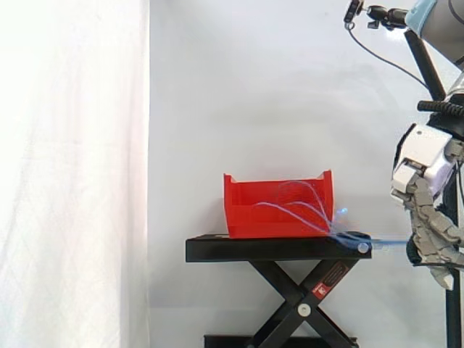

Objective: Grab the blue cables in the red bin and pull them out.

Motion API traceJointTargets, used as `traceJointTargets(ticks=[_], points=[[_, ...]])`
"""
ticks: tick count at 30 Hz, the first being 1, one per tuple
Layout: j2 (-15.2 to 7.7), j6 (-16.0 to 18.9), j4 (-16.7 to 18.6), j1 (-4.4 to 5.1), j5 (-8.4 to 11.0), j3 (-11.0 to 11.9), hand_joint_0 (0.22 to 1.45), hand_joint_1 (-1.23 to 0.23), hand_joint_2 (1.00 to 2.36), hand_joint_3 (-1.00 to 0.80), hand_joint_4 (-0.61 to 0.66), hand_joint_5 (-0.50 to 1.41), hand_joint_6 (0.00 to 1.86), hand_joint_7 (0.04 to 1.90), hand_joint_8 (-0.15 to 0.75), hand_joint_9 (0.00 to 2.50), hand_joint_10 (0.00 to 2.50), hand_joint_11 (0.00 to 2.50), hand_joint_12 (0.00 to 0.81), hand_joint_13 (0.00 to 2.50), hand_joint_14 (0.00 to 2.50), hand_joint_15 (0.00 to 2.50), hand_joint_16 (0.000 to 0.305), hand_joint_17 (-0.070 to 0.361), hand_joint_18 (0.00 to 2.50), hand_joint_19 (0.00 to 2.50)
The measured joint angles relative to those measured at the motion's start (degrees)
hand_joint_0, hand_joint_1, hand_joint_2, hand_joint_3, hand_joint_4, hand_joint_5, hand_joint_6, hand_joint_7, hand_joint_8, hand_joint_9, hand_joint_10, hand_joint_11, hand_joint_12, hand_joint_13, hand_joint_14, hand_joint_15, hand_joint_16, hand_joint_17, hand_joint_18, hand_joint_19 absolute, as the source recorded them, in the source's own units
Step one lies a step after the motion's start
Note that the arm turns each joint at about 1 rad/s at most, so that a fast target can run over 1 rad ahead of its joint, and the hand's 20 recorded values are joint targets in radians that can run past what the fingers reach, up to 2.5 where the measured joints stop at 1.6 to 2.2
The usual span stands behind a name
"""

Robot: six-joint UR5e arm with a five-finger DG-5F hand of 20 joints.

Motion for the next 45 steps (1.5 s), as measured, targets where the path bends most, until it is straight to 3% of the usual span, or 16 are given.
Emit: traceJointTargets(ticks=[4,6,9,23,32,34,36,40,45], points=[[0.00,6.36,0.14,1.01,-0.65,-0.10,0.91,-0.94,1.00,-1.00,0.03,0.78,0.85,0.63,0.248,0.93,0.02,0.66,0.309,0.68,0.02,0.38,0.043,0.096,0.62,0.49],[0.00,8.99,0.40,1.52,0.55,-0.12,0.90,-0.94,1.00,-1.00,0.03,0.78,0.85,0.62,0.247,0.93,0.02,0.66,0.309,0.68,0.02,0.38,0.043,0.097,0.62,0.48],[0.00,13.49,1.46,2.29,4.09,-0.13,0.90,-0.94,1.00,-1.00,0.03,0.78,0.85,0.62,0.247,0.93,0.02,0.66,0.309,0.68,0.01,0.38,0.043,0.097,0.62,0.48],[-0.03,35.21,13.30,5.77,25.45,-0.14,0.90,-0.94,1.00,-1.00,0.03,0.78,0.85,0.63,0.244,0.92,0.02,0.67,0.308,0.67,0.02,0.38,0.043,0.097,0.62,0.48],[-0.07,49.09,15.02,7.86,38.71,-0.19,0.90,-0.94,1.00,-1.00,0.03,0.78,0.85,0.63,0.249,0.93,0.02,0.67,0.311,0.68,0.02,0.38,0.043,0.097,0.62,0.48],[-0.08,52.27,15.08,8.03,39.74,-0.20,0.90,-0.94,1.00,-1.00,0.03,0.78,0.85,0.63,0.246,0.93,0.02,0.67,0.311,0.68,0.02,0.39,0.043,0.097,0.62,0.49],[-0.08,54.92,15.11,8.10,39.49,-0.21,0.90,-0.94,1.00,-1.00,0.03,0.78,0.85,0.63,0.246,0.93,0.02,0.67,0.313,0.68,0.02,0.39,0.043,0.097,0.63,0.48],[-0.11,61.22,16.09,8.11,35.75,-0.76,0.90,-0.94,1.00,-1.00,0.03,0.78,0.84,0.63,0.244,0.92,0.02,0.67,0.312,0.68,0.02,0.40,0.043,0.097,0.63,0.49],[-0.09,68.52,19.73,8.11,31.50,-3.31,0.90,-0.94,1.00,-1.00,0.02,0.78,0.84,0.63,0.244,0.92,0.02,0.67,0.313,0.68,0.02,0.39,0.043,0.097,0.63,0.48]])
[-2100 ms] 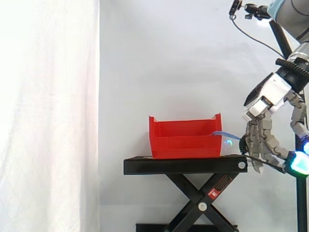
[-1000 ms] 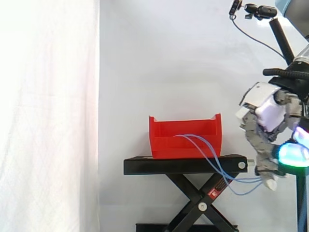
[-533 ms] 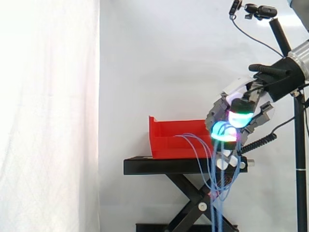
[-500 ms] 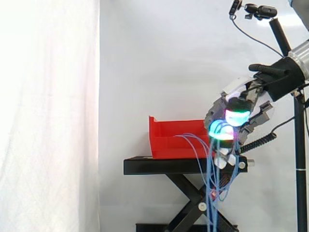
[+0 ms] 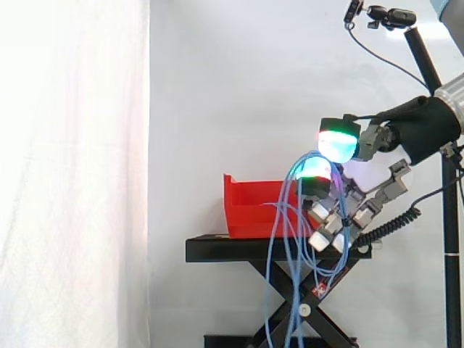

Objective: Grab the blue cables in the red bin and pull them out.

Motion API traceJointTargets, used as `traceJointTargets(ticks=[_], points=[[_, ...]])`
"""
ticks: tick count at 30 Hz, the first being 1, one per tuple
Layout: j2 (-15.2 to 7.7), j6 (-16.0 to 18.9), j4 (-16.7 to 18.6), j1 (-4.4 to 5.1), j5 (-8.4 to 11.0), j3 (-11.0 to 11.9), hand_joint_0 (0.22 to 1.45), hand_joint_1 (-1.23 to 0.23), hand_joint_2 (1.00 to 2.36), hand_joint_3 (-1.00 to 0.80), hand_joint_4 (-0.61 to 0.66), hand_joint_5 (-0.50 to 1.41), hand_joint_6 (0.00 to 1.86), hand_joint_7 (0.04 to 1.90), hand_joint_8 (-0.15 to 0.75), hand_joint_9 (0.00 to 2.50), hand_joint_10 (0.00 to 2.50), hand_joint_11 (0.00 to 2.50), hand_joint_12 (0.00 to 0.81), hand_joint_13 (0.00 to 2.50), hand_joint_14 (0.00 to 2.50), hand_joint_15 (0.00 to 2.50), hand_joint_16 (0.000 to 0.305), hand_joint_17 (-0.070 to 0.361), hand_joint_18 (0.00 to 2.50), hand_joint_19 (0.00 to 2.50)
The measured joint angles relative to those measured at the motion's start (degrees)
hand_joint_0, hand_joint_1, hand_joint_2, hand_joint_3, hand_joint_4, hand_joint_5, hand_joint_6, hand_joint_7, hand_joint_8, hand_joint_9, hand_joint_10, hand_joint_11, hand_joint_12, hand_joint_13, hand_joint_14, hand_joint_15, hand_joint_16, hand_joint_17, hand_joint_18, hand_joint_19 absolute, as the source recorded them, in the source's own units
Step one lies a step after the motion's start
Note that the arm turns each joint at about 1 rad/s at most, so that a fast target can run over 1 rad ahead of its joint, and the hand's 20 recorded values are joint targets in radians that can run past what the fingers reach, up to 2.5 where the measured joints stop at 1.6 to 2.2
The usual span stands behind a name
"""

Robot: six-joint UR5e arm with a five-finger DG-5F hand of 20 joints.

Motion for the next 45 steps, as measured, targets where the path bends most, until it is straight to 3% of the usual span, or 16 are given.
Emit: traceJointTargets(ticks=[6,9,14,23,27,31,33,45], points=[[0.01,9.05,6.21,-0.04,-4.24,-2.47,0.90,-0.94,1.00,-1.00,0.02,0.78,0.84,0.63,0.244,0.92,0.02,0.67,0.312,0.69,0.02,0.39,0.043,0.097,0.63,0.49],[0.01,9.70,7.39,-0.16,-6.54,-2.76,0.90,-0.94,1.00,-1.00,0.02,0.78,0.84,0.63,0.245,0.92,0.02,0.66,0.313,0.69,0.02,0.39,0.043,0.097,0.63,0.49],[0.01,3.90,7.78,-0.59,-9.99,-2.86,0.90,-0.94,1.00,-1.00,0.02,0.78,0.84,0.63,0.245,0.92,0.02,0.67,0.311,0.69,0.02,0.39,0.043,0.097,0.63,0.48],[0.00,-9.63,8.42,-0.84,-12.68,-3.45,0.90,-0.94,1.00,-1.00,0.03,0.78,0.83,0.64,0.241,0.92,0.02,0.66,0.309,0.69,0.02,0.39,0.043,0.097,0.63,0.48],[0.04,-10.46,8.26,-0.87,-13.26,-5.90,0.90,-0.94,1.00,-1.00,0.03,0.78,0.83,0.64,0.238,0.92,0.02,0.66,0.309,0.69,0.02,0.39,0.043,0.097,0.63,0.49],[0.06,-5.96,7.98,-0.30,-14.32,-10.08,0.90,-0.94,1.00,-1.00,0.02,0.79,0.84,0.63,0.237,0.92,0.02,0.65,0.305,0.68,0.02,0.39,0.043,0.097,0.63,0.49],[0.07,-3.39,7.77,0.06,-14.78,-10.84,0.90,-0.94,1.00,-1.00,0.03,0.79,0.83,0.64,0.237,0.92,0.02,0.65,0.306,0.68,0.02,0.38,0.043,0.097,0.63,0.49],[0.08,14.99,6.44,2.46,-17.26,-11.49,0.90,-0.94,1.00,-1.00,0.02,0.79,0.83,0.63,0.239,0.92,0.02,0.65,0.305,0.68,0.02,0.39,0.043,0.097,0.63,0.49]])
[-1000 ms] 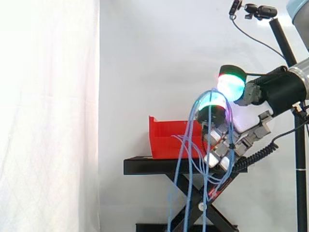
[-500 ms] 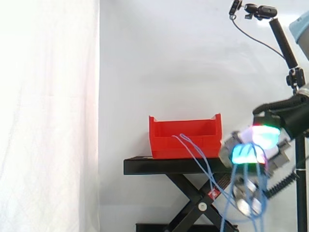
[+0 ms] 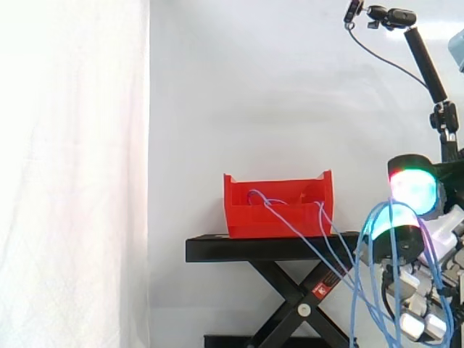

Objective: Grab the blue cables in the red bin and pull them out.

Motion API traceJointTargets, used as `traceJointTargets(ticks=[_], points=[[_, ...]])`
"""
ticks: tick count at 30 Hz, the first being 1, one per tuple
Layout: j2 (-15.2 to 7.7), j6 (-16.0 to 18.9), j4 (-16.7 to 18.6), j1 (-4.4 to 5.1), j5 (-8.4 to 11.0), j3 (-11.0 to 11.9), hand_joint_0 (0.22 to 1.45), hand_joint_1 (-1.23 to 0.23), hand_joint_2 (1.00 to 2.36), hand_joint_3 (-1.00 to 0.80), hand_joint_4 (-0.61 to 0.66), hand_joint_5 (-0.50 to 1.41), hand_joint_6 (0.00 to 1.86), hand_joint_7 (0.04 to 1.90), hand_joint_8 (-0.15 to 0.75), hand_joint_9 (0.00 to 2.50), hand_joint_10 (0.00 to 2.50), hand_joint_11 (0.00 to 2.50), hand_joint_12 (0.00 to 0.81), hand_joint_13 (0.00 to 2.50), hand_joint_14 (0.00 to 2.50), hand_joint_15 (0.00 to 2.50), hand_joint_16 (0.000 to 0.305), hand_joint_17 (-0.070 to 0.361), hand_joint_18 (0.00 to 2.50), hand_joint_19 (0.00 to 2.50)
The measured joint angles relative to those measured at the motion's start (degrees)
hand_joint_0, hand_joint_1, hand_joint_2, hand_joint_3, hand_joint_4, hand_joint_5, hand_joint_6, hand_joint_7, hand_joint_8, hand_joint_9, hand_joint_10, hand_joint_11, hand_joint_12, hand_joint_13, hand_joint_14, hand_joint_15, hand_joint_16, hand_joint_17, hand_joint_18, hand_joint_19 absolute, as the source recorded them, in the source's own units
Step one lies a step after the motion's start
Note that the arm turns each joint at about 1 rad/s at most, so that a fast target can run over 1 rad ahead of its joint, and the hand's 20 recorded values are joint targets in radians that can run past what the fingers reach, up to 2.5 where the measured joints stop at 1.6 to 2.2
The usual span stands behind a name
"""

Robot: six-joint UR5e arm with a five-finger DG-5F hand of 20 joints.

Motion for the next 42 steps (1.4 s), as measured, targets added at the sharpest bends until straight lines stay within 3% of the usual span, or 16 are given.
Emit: traceJointTargets(ticks=[17,19,32,40,42], points=[[0.00,26.21,-2.00,0.60,-0.47,-0.04,0.90,-0.94,1.00,-1.00,0.02,0.79,0.83,0.64,0.238,0.92,0.02,0.65,0.305,0.68,0.02,0.38,0.043,0.097,0.63,0.49],[0.00,27.69,-2.52,0.61,-0.49,-0.04,0.90,-0.94,1.00,-1.00,0.02,0.79,0.83,0.64,0.238,0.92,0.02,0.65,0.305,0.68,0.02,0.39,0.043,0.097,0.63,0.49],[-0.03,25.94,-5.44,0.61,-0.56,-0.05,0.90,-0.94,1.00,-1.00,0.03,0.79,0.83,0.64,0.237,0.92,0.02,0.65,0.306,0.68,0.02,0.38,0.043,0.097,0.63,0.49],[-0.01,19.09,-5.92,0.27,-0.50,-0.07,0.90,-0.94,1.00,-1.00,0.03,0.79,0.83,0.63,0.234,0.92,0.02,0.65,0.305,0.68,0.02,0.38,0.043,0.097,0.63,0.49],[-0.01,18.81,-6.35,0.22,-0.50,-0.08,0.90,-0.94,1.00,-1.00,0.03,0.79,0.83,0.63,0.236,0.92,0.02,0.65,0.304,0.68,0.02,0.38,0.043,0.097,0.63,0.49]])
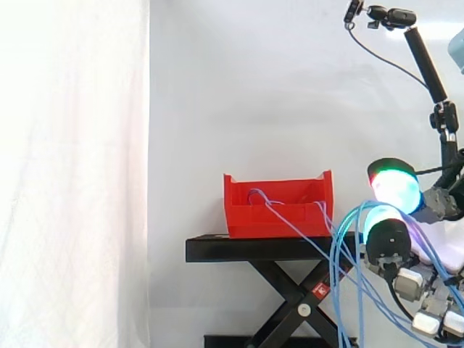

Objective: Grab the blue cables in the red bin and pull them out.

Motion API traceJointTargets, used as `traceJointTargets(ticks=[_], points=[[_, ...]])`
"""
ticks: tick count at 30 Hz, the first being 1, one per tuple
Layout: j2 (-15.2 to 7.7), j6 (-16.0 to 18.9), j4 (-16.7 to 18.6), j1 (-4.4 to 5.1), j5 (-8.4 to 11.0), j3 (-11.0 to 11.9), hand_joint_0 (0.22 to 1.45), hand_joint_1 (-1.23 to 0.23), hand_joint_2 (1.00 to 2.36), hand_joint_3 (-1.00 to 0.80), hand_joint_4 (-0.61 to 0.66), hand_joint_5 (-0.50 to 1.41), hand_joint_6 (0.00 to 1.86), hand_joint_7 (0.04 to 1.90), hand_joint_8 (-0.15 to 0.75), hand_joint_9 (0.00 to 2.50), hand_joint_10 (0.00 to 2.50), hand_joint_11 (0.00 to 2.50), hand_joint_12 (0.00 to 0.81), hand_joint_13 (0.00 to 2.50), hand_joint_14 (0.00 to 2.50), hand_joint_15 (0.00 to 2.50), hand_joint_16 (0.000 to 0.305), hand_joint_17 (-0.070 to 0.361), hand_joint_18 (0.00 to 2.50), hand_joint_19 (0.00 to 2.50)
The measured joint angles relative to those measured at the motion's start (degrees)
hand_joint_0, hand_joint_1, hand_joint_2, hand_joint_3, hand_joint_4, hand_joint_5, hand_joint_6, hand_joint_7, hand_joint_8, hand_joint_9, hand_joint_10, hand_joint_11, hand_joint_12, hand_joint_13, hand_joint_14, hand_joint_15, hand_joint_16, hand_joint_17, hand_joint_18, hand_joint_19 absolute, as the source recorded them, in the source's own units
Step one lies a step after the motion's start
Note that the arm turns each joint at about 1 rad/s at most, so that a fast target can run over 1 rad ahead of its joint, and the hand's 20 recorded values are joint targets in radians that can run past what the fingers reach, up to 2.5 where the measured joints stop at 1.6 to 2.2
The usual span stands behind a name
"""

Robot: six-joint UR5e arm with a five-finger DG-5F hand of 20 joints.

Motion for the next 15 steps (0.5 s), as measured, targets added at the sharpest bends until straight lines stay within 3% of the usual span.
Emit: traceJointTargets(ticks=[3,10,15], points=[[0.01,1.69,-0.44,0.05,-0.02,0.00,0.90,-0.94,1.00,-1.00,0.02,0.79,0.83,0.64,0.236,0.92,0.02,0.65,0.303,0.68,0.02,0.39,0.043,0.097,0.63,0.49],[0.01,9.54,-0.60,0.37,-0.11,0.02,0.90,-0.94,1.00,-1.00,0.02,0.79,0.82,0.65,0.235,0.92,0.02,0.65,0.303,0.68,0.02,0.39,0.043,0.097,0.63,0.49],[0.01,10.07,-0.44,0.38,-0.11,0.05,0.90,-0.94,1.00,-1.00,0.01,0.79,0.82,0.63,0.238,0.92,0.02,0.66,0.303,0.68,0.02,0.39,0.043,0.097,0.63,0.49]])
